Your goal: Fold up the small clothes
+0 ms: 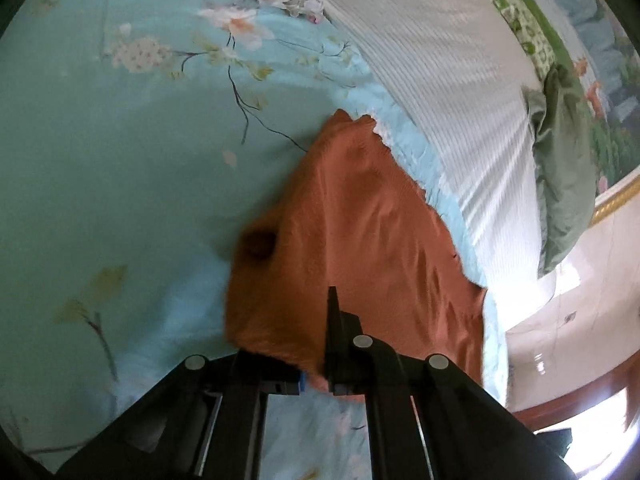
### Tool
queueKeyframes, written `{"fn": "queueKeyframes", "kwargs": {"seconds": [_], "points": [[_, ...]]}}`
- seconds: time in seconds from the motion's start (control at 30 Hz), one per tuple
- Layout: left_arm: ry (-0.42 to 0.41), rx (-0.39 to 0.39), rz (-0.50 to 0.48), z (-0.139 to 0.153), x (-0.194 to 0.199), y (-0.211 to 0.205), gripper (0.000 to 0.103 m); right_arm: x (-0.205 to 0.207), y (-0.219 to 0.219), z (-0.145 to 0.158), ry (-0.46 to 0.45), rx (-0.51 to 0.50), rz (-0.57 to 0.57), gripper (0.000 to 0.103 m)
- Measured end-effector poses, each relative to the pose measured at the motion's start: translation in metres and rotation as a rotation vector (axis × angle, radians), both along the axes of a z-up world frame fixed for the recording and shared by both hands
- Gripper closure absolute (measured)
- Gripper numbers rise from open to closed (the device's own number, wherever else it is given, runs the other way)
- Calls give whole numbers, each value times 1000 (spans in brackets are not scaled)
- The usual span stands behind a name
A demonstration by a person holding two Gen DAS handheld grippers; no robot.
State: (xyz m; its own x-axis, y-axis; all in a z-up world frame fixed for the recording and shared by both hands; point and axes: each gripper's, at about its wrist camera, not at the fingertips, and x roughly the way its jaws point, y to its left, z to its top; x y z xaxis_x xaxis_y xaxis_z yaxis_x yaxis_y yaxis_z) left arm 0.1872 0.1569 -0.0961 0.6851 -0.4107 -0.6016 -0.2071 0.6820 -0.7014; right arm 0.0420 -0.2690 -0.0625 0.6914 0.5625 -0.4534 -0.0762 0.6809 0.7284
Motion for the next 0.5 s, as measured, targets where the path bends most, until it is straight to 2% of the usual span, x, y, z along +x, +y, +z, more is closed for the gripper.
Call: {"fn": "queueKeyframes", "kwargs": {"seconds": [0.17, 0.3, 0.4, 0.5], "points": [[-29, 96, -7, 16, -1, -13, 98, 22, -1, 2, 5, -6, 16, 32], [-116, 242, -65, 52, 1, -43, 98, 47, -8, 6, 15, -18, 42, 32], [-201, 347, -155, 82, 4, -86, 99, 69, -18, 7, 28, 17, 70, 32], [-271, 456, -269, 100, 6, -141, 99, 101, -31, 7, 47, 106, 132, 32]]}}
